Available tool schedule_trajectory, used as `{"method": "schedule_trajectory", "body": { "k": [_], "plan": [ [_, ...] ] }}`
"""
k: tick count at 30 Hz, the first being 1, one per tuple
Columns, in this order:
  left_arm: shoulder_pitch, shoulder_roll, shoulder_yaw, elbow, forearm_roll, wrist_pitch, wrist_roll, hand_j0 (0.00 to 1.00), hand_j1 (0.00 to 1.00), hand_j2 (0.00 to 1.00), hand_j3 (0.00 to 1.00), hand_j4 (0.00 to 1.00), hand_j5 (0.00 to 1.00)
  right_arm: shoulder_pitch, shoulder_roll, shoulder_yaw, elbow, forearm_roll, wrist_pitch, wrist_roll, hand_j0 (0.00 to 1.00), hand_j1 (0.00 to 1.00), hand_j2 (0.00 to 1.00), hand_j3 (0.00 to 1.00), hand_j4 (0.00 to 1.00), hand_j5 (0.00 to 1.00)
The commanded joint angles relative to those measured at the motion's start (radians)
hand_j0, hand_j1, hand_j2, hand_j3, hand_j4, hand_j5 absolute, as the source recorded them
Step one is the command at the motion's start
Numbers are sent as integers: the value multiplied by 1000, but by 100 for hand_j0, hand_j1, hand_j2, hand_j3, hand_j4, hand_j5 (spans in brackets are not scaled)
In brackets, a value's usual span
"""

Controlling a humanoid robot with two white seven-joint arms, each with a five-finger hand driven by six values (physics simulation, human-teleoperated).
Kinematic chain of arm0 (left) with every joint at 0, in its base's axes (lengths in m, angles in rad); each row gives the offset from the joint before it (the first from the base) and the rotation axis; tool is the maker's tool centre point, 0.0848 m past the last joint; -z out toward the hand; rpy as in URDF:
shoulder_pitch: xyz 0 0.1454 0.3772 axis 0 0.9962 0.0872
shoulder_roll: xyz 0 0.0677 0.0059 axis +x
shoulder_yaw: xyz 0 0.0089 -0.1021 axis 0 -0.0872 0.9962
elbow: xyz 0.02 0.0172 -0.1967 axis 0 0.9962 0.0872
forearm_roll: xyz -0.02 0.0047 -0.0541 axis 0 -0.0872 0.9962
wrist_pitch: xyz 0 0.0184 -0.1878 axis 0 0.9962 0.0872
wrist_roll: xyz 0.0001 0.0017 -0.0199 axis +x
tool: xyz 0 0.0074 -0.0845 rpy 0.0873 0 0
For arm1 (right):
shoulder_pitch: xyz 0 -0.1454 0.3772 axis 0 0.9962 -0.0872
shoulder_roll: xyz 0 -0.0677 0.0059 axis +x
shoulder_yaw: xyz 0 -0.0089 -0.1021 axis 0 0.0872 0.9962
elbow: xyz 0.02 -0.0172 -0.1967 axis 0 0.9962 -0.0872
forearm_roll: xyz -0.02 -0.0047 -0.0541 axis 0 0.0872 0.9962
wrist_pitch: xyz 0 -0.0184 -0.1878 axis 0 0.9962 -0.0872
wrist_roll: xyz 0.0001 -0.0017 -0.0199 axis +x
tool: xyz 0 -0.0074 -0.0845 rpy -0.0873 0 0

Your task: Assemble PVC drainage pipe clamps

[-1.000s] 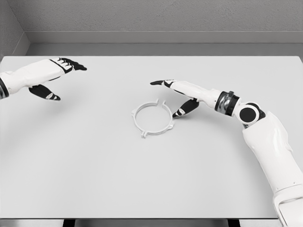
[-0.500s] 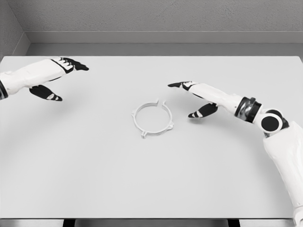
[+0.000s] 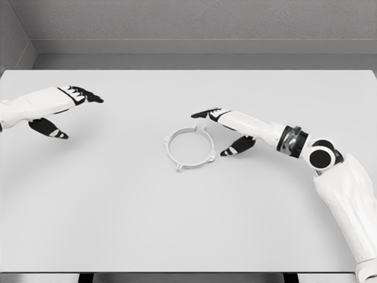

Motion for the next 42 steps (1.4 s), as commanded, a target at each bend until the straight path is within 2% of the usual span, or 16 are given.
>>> {"method": "schedule_trajectory", "body": {
  "k": [1, 5, 11, 42],
  "plan": [
    [0, 8, 1, 0, 7, 2, 0, 100, 100, 100, 100, 100, 100, 0, 1, 4, -16, -7, 3, 0, 100, 100, 100, 100, 100, 100],
    [2, 35, 33, 0, 9, 2, 0, 100, 100, 100, 100, 100, 100, 6, -1, 4, -14, -7, 3, 0, 100, 100, 100, 100, 100, 100],
    [23, 38, 35, 0, 9, 2, 0, 100, 100, 100, 100, 100, 100, 11, -1, 3, -14, -7, 3, 0, 100, 100, 100, 100, 100, 100],
    [23, 45, 35, -5, 30, 2, 0, 100, 100, 100, 100, 100, 100, 9, 34, 3, -14, 14, 3, 0, 100, 100, 100, 100, 100, 100]
  ]
}}
